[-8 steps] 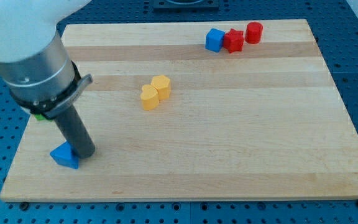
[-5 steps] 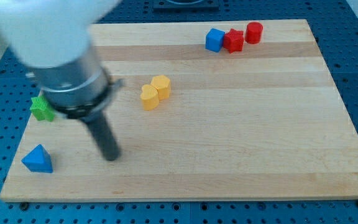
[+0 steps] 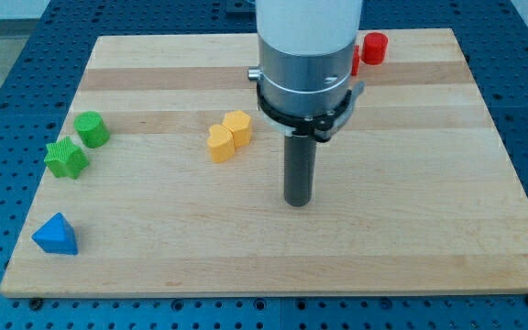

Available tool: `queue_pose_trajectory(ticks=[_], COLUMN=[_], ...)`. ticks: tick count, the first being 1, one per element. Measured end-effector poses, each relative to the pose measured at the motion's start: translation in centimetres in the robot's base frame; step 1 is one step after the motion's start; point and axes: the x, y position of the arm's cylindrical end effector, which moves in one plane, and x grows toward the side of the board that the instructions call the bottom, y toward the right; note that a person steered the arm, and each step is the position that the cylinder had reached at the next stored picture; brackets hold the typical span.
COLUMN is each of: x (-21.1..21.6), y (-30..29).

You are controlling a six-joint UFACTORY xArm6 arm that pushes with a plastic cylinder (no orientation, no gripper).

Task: Push the blue cube towards the bottom center

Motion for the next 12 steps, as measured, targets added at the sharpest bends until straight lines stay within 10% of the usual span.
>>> queue_pose_trajectory(ticks=[2,4,6,12], x=[-11.3,-20.8,-28.6,-14.3], y=[6.4,-4.4,1.4,4.9])
